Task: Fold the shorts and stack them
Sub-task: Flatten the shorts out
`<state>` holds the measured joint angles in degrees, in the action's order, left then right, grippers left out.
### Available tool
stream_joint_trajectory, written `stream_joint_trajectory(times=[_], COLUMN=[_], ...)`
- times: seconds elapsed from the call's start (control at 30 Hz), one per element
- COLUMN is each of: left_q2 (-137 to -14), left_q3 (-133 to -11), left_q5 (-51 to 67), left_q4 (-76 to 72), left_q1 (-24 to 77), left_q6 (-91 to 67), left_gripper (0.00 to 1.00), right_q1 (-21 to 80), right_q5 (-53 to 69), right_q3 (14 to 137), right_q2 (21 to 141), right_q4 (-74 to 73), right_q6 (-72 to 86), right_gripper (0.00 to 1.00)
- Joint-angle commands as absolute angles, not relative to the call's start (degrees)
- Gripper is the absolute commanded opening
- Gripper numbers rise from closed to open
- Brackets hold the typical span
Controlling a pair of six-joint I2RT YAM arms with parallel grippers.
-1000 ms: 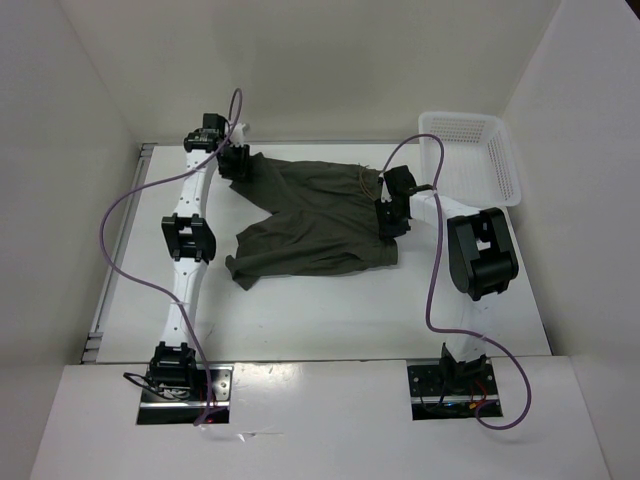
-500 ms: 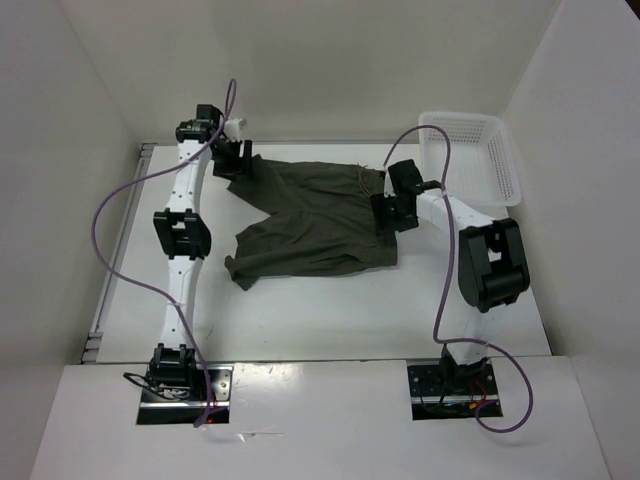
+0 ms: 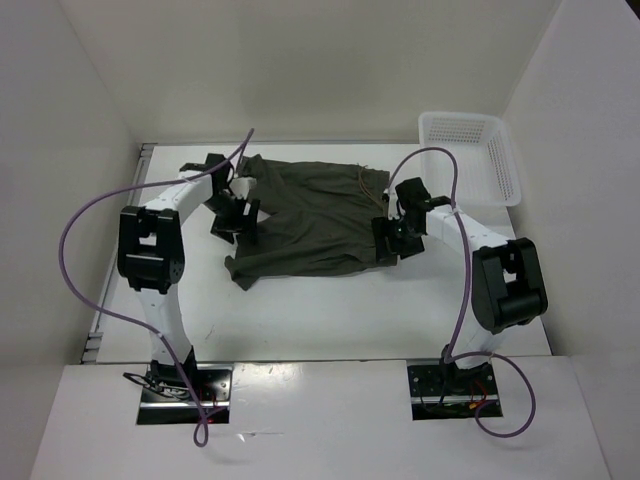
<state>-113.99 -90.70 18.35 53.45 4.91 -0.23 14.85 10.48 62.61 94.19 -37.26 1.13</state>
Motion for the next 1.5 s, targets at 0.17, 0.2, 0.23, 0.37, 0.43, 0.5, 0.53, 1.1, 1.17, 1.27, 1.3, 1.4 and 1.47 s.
stream_joint_trajectory(times=[0.17, 0.2, 0.23, 0.37, 0.43, 0.5, 0.53, 1.1, 1.17, 1.27, 1.3, 1.4, 1.47], left_q2=[-117.41, -117.42, -117.42, -116.9, -116.89, -117.59, -117.6, -124.45, -124.45, -123.93, -122.71, -119.28, -117.87], left_q3=[-86.66, -86.66, -86.66, -87.18, -87.19, -86.05, -85.35, -109.67, -110.39, -108.38, -105.67, -101.0, -96.61], left_q5=[11.69, 11.69, 11.69, 13.71, 14.23, 14.24, 14.24, 4.93, 3.26, 3.86, 3.87, 4.39, 4.39], left_q4=[34.81, 34.28, 33.76, 34.27, 34.28, 34.28, 33.58, 32.34, 32.34, 33.83, 33.84, 33.84, 35.06], left_q1=[6.16, 6.15, 5.63, 3.96, 3.96, 3.96, 3.96, 0.09, 0.09, 1.4, 1.41, 1.93, 0.71], left_q6=[0.0, 0.0, 0.0, 0.0, 0.0, 0.0, 0.0, 0.0, 0.0, 0.0, 0.0, 0.0, 0.0], left_gripper=[0.8, 0.8, 0.8, 0.79, 0.78, 0.73, 0.69, 0.0, 0.07, 0.6, 0.76, 0.91, 0.95], right_q1=[14.41, 14.41, 14.41, 14.41, 14.41, 14.41, 14.41, 14.41, 14.41, 14.41, 14.41, 14.41, 14.41], right_q5=[13.79, 13.8, 14.41, 14.41, 14.41, 14.41, 14.41, 11.59, 11.6, 13.1, 13.88, 15.46, 16.08], right_q3=[62.75, 62.23, 62.23, 62.23, 62.23, 62.75, 62.75, 65.3, 64.78, 65.38, 66.26, 67.76, 67.76], right_q2=[96.15, 96.15, 96.67, 97.82, 98.52, 99.05, 99.57, 101.08, 101.07, 101.07, 101.68, 102.21, 102.22], right_q4=[-36.22, -36.21, -35.6, -34.45, -33.66, -31.83, -31.29, -29.71, -29.71, -29.71, -29.71, -30.23, -30.23], right_q6=[5.19, 5.19, 5.19, 5.71, 5.71, 6.32, 6.33, 3.43, 2.81, 2.29, 2.29, 1.76, 1.76], right_gripper=[0.77, 0.77, 0.77, 0.74, 0.69, 0.61, 0.58, 0.0, 0.0, 0.0, 0.0, 0.0, 0.0])
